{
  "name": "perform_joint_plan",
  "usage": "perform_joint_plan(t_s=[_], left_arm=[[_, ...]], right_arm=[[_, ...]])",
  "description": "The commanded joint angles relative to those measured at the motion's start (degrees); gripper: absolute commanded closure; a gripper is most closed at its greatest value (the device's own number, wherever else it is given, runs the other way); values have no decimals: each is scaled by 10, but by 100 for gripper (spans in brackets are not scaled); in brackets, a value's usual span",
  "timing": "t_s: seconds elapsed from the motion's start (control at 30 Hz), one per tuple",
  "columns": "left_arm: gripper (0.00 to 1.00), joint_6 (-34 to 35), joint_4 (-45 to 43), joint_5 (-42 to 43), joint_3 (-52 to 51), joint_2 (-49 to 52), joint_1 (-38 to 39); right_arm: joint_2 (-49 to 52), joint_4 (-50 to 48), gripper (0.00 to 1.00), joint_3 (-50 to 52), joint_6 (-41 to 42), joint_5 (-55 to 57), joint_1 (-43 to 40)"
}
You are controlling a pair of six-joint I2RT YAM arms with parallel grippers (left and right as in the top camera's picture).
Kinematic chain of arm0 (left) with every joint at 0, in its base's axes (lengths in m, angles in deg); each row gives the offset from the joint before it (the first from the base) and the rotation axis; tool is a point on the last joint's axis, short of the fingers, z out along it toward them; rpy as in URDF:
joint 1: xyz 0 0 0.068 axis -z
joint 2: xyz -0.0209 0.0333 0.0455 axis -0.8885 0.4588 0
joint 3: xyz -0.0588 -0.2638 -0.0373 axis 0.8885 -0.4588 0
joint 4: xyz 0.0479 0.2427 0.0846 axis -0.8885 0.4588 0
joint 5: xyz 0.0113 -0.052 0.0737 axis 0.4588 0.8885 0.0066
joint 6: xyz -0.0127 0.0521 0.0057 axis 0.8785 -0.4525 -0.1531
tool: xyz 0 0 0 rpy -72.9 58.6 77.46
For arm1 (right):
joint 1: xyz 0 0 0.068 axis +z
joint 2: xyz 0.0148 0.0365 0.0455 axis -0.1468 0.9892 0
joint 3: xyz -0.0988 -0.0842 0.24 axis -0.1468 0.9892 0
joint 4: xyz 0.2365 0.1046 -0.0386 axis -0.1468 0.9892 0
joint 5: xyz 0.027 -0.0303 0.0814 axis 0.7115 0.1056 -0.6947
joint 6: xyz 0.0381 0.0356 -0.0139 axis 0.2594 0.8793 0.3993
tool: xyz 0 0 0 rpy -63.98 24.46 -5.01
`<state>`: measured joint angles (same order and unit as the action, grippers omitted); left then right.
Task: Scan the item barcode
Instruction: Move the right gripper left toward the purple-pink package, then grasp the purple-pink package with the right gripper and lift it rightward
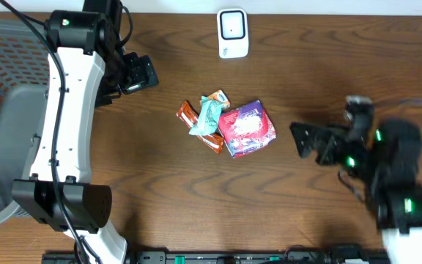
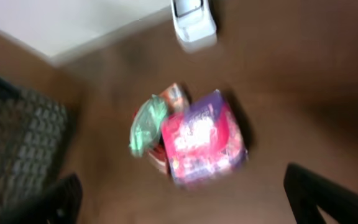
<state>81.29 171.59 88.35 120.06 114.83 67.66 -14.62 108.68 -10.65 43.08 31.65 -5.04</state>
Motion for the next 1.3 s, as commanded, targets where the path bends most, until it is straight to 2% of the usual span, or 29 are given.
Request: perform_joint_plan(t_s=[0.0, 0.13, 0.2, 0.33, 0.67, 1.07, 1.17, 1.2, 1.27], left_arm=[[2, 1, 3, -3, 1, 5, -2], [2, 1, 3, -3, 1, 5, -2], [2, 1, 3, -3, 1, 5, -2], [2, 1, 3, -3, 1, 5, -2], [2, 1, 3, -3, 1, 5, -2], [2, 1, 3, -3, 1, 5, -2], [2, 1, 3, -3, 1, 5, -2], [2, 1, 3, -3, 1, 5, -2], [2, 1, 3, -3, 1, 5, -2]], right_arm=[[107, 40, 1, -75, -96, -78, 0], [193, 44, 1, -96, -95, -140, 0], [220, 35, 1, -96, -90, -141, 0], [285, 14, 1, -96, -149, -136, 6], [443, -75, 1, -96, -205, -130, 35], [584, -96, 2, -96, -255, -136, 49], [609, -104, 17, -96, -255, -146, 62], [615, -106, 25, -96, -255, -146, 67], [619, -108, 55, -96, -254, -142, 76]])
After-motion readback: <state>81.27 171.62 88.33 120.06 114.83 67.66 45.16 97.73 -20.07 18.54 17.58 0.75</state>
